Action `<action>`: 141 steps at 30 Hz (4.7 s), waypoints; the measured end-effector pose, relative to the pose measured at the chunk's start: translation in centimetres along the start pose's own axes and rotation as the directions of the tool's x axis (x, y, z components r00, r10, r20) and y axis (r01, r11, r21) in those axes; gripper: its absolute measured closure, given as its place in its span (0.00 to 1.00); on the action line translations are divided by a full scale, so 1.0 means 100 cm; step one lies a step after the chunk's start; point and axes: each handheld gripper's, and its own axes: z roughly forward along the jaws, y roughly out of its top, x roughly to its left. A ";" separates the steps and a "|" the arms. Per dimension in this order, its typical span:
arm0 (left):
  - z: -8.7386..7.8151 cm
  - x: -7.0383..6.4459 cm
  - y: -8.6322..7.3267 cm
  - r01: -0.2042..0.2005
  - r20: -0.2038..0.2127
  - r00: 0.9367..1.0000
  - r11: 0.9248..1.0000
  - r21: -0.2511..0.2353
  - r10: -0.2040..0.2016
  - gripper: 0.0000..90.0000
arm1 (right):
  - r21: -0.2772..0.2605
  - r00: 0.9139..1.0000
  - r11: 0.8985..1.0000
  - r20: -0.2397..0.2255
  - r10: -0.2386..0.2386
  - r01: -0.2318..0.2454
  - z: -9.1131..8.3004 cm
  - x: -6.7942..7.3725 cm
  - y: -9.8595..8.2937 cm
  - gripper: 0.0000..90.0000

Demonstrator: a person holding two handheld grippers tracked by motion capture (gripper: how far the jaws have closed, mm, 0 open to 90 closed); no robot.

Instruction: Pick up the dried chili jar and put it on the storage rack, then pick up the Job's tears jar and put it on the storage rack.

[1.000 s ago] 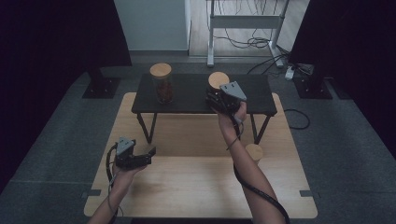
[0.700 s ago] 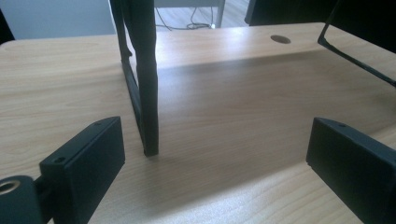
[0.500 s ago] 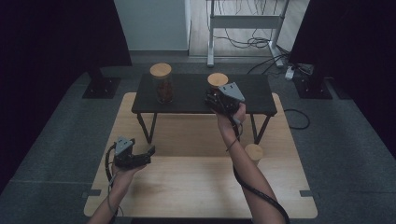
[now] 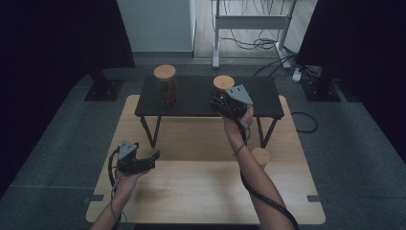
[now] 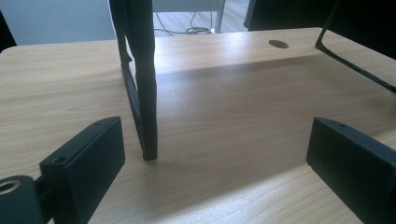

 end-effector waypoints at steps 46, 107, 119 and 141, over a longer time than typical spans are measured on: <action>0.001 0.007 0.001 0.002 0.003 1.000 1.000 0.020 -0.002 0.04 | -0.033 0.999 0.999 -0.025 0.023 -0.024 -0.059 -0.019 -0.028 0.19; 0.004 0.004 0.002 -0.013 0.029 1.000 0.999 0.047 0.012 0.04 | 0.099 0.982 0.981 -0.075 0.174 -0.167 -0.136 -0.021 -0.122 0.18; 0.003 0.003 0.002 -0.017 0.028 0.999 0.999 0.047 0.015 0.04 | 0.105 0.981 0.980 -0.076 0.178 -0.170 -0.138 -0.020 -0.127 0.18; 0.005 -0.001 0.002 -0.028 0.051 0.998 0.998 0.049 0.025 0.04 | 0.103 0.987 0.989 -0.104 0.120 -0.109 -0.165 -0.020 -0.123 0.15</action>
